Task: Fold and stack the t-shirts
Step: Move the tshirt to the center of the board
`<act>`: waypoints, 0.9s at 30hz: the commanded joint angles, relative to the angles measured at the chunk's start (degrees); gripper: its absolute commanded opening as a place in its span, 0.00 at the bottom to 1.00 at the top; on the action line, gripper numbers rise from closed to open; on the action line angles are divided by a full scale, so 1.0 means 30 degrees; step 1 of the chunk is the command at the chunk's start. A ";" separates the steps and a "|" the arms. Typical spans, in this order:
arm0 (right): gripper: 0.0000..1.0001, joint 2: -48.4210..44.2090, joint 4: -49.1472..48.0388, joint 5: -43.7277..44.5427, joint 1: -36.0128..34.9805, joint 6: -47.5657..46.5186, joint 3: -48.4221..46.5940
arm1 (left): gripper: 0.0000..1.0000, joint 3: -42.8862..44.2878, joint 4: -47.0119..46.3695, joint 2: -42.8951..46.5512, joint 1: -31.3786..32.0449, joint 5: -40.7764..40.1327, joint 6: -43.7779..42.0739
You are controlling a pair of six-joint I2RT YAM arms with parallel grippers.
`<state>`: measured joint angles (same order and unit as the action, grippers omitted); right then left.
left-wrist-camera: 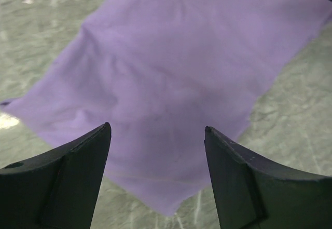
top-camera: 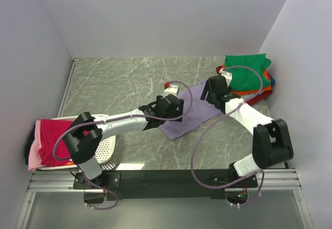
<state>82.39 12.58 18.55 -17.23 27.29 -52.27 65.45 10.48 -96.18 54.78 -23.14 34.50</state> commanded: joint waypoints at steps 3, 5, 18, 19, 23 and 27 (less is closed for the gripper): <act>0.79 0.1978 0.0524 -0.0613 0.0998 0.0805 -0.2176 | 0.78 -0.1394 -0.3869 0.0653 0.0780 0.1354 -0.0953; 0.79 0.2505 0.0582 -0.0848 0.1377 0.1010 -0.2176 | 0.79 -0.2302 -0.4545 0.0975 0.1306 0.1587 -0.1244; 0.78 0.3647 0.1227 -0.1230 0.3634 0.1333 -0.1385 | 0.80 -0.1985 -0.5105 -0.1188 0.2891 0.0858 -0.3032; 0.77 0.3737 0.1198 -0.1289 0.3838 0.1334 -0.1385 | 0.80 -0.1867 -0.4960 -0.1394 0.3007 0.0740 -0.3208; 0.77 0.4147 0.1256 -0.1611 0.4221 0.1305 -0.1560 | 0.80 -0.1514 -0.4870 -0.2099 0.3154 0.0651 -0.3414; 0.77 0.4440 0.1841 -0.1378 0.4338 0.1129 -0.1678 | 0.79 -0.1485 -0.4812 -0.2188 0.3301 0.0651 -0.3473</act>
<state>95.31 16.67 13.80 -4.62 30.63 -56.23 58.85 -2.42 -103.02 64.03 -20.38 25.45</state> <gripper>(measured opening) 0.772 0.795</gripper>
